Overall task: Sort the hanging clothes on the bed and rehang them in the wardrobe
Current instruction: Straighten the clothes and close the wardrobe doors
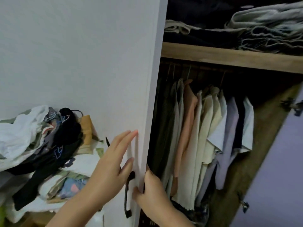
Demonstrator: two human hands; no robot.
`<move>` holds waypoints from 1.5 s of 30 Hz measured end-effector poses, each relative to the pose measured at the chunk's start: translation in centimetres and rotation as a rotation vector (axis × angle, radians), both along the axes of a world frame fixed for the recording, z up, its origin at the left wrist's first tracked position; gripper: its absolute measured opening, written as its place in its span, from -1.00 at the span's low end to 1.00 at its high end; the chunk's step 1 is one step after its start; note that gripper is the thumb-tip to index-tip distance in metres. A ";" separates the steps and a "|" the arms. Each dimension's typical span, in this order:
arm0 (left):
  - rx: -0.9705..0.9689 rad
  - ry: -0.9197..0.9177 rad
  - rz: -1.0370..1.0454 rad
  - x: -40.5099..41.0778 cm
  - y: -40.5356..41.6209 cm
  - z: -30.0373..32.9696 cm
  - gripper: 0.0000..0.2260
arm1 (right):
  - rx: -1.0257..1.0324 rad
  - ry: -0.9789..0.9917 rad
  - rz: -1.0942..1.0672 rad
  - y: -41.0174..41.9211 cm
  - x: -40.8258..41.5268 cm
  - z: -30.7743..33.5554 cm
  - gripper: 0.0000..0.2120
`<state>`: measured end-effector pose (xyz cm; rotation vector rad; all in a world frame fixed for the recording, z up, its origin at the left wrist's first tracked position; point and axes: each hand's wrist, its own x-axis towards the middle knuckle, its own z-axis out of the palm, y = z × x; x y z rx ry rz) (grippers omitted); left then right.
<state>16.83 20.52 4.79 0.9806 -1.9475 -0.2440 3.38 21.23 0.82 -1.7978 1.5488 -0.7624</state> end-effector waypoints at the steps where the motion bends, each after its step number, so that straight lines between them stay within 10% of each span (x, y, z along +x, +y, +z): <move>1: -0.027 -0.014 0.021 -1.0 -0.8 -0.1 -0.32 | 0.007 -0.004 -0.005 -0.5 -1.2 -0.2 -0.35; 22: -0.255 -0.428 0.306 -12.5 -13.5 1.0 -0.16 | -0.086 -0.130 -0.216 -13.0 -15.1 -1.8 -0.70; 45: -0.313 -0.590 0.099 -12.6 -24.6 -2.4 -0.06 | -0.185 -0.300 -0.523 -22.2 -16.8 -1.9 -0.81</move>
